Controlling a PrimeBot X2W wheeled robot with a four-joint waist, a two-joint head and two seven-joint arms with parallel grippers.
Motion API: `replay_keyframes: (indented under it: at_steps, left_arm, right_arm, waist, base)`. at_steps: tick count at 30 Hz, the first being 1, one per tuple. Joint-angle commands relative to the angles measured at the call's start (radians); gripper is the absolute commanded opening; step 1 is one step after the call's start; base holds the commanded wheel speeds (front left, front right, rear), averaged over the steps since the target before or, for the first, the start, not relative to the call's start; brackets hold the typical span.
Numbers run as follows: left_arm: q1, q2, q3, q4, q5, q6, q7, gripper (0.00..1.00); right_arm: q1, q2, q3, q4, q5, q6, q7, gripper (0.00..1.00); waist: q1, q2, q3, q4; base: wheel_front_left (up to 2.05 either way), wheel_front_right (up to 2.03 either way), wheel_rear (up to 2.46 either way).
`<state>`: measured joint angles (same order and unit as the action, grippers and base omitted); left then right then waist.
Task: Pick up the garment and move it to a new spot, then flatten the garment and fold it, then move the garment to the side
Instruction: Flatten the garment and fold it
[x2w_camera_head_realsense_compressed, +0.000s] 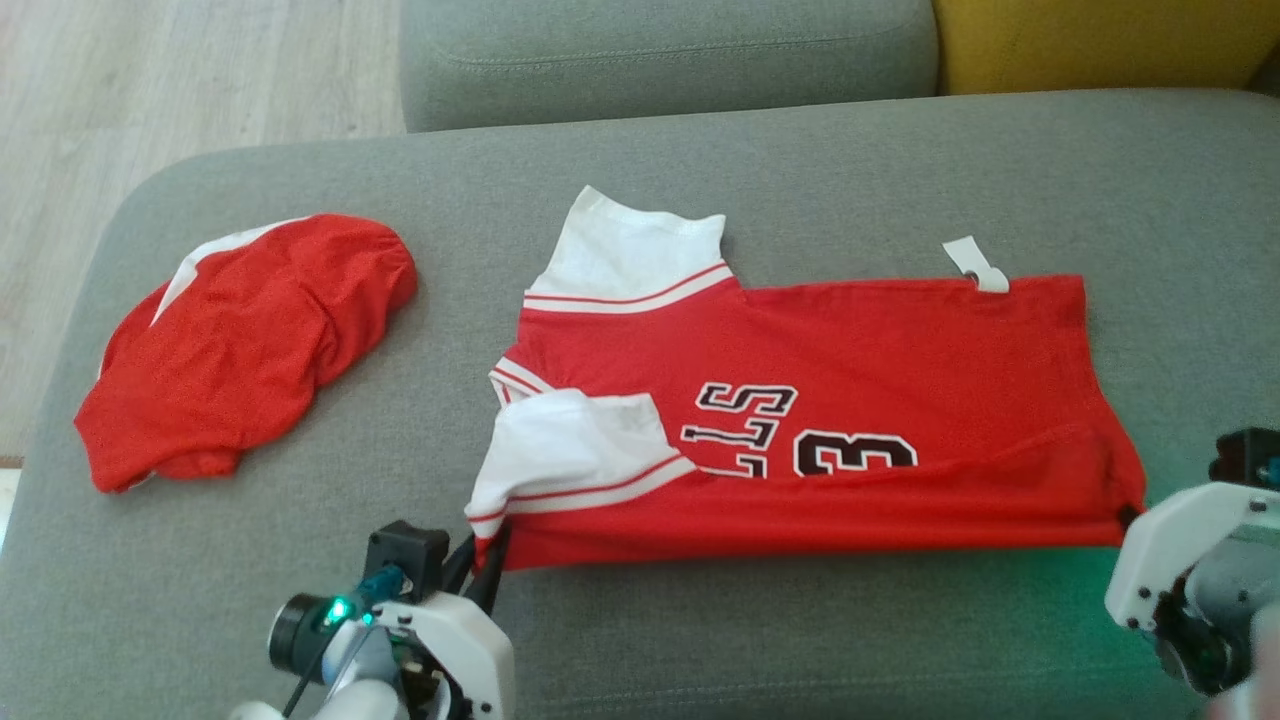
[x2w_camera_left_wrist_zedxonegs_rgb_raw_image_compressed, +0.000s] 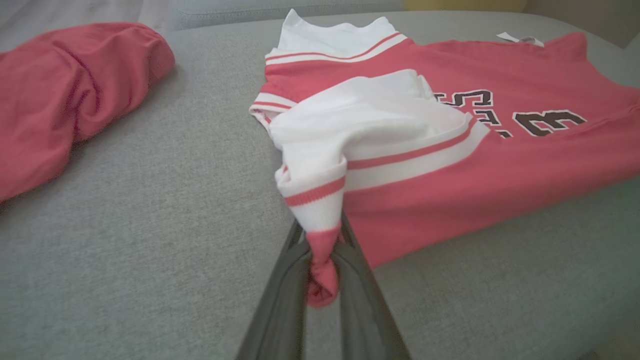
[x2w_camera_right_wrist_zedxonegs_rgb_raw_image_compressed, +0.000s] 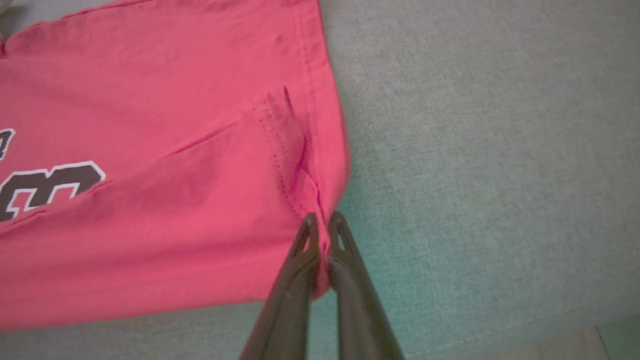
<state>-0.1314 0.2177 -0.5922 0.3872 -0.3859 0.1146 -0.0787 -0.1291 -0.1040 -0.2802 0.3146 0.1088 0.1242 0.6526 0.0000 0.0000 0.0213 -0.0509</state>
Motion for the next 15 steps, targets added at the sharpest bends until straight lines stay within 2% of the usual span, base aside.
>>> replay_keyframes:
  at_steps: [1,2,3,4,5,11,15]
  left_arm:
    - [-0.037,0.024,0.038,-0.039,-0.005,0.008,0.003,0.00]
    - [-0.035,0.022,0.037,-0.042,-0.006,0.011,0.004,0.00]
    - [-0.034,0.020,0.037,-0.044,-0.008,0.013,0.004,0.25]
    - [-0.034,0.017,0.036,-0.047,-0.009,0.015,0.001,0.60]
    - [-0.035,0.016,0.036,-0.048,-0.008,0.017,-0.002,1.00]
    - [-0.052,0.010,0.046,-0.055,-0.009,0.026,-0.039,1.00]
    - [-0.089,0.013,0.081,-0.080,-0.013,0.036,-0.099,1.00]
  right_arm:
    - [-0.015,-0.016,0.007,-0.069,0.006,0.007,0.006,0.00]
    - [-0.007,-0.010,0.003,-0.085,0.006,0.007,0.005,0.28]
    - [-0.001,-0.005,0.003,-0.102,0.005,0.007,-0.002,1.00]
    - [0.003,0.000,-0.003,-0.115,0.006,0.007,-0.008,1.00]
    - [0.006,0.005,-0.006,-0.126,0.006,0.007,-0.015,1.00]
    - [-0.010,0.027,-0.007,-0.183,0.012,0.007,-0.098,1.00]
    - [-0.039,0.036,0.014,-0.213,0.013,0.007,-0.187,1.00]
  waist:
    - [0.0000,0.0000,0.000,-0.004]
    - [0.0000,0.0000,0.000,-0.006]
    - [0.0000,0.0000,0.001,-0.009]
    - [0.0000,0.0000,0.002,-0.011]
    - [0.0000,0.0000,0.004,-0.014]
    - [0.0000,0.0000,0.015,-0.028]
    - [0.0000,0.0000,0.034,-0.038]
  base:
    - [0.00,0.00,0.00]
    - [0.00,0.00,0.00]
    - [0.00,0.00,0.00]
    - [0.00,0.00,0.00]
    - [0.00,0.00,0.00]
    - [0.00,0.00,0.00]
    - [0.00,0.00,0.00]
